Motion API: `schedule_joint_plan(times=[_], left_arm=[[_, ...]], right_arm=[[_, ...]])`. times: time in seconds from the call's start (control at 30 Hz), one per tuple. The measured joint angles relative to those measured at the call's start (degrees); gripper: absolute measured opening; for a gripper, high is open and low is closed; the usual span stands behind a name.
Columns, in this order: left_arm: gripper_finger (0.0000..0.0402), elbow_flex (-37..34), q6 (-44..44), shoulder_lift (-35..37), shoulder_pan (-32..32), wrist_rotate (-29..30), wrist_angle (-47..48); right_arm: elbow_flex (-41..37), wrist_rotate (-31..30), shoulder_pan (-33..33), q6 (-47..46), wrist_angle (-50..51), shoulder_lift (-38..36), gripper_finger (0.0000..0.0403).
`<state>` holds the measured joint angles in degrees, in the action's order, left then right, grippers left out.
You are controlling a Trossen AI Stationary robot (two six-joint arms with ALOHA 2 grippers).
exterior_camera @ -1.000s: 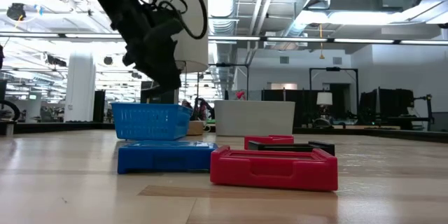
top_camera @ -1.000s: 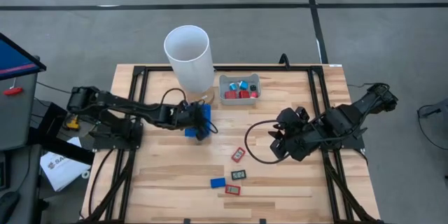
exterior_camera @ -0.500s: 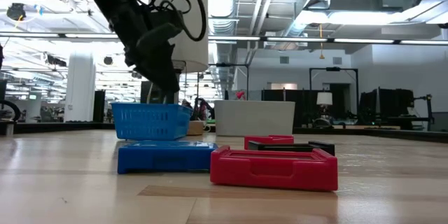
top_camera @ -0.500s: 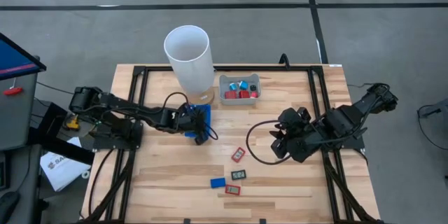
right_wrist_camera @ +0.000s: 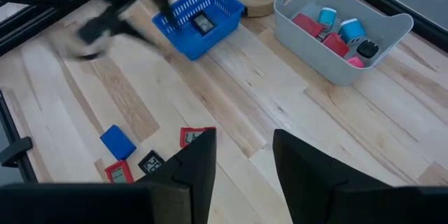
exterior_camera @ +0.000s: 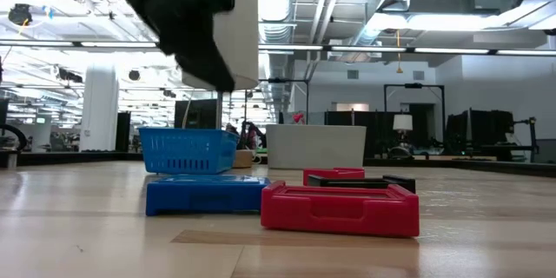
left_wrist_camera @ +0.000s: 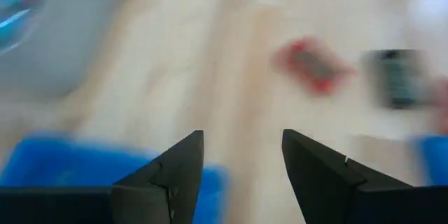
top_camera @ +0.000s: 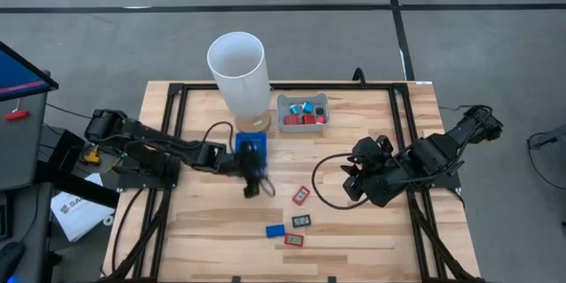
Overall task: Pick & Place Office items
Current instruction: Put the blue digital clock into the blue bin
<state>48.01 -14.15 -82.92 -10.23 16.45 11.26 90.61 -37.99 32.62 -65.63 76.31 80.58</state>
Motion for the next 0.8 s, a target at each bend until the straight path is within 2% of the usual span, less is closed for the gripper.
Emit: schedule_joint_plan(times=[0.13,0.33,0.43,0.57,0.63,0.8], left_arm=[[0.0191,0.1,3.2,0.0,-5.8,-8.1,-0.9],[0.0192,0.0,-2.8,0.0,-16.9,-9.2,0.4],[0.0198,0.0,-9.7,0.0,-22.6,-7.8,0.4],[0.0221,0.0,-18.7,-0.1,-27.8,-1.4,0.0],[0.0237,0.0,-21.2,-0.6,-28.8,1.3,-2.0],[0.0271,0.2,-21.7,-6.5,-28.9,1.5,-9.9]], right_arm=[[0.0,0.0,0.0,-0.2,0.0,0.0,0.0136],[0.0,-0.1,0.5,-0.9,-0.2,0.0,0.0136],[0.0,-0.9,1.3,-1.5,-0.2,0.0,0.0136],[0.0,-1.6,2.6,-1.9,-0.2,0.0,0.0136],[0.0,-1.6,3.1,-1.9,-0.2,0.0,0.0136],[0.0,-2.0,4.6,-1.9,-0.1,0.0,0.0136]])
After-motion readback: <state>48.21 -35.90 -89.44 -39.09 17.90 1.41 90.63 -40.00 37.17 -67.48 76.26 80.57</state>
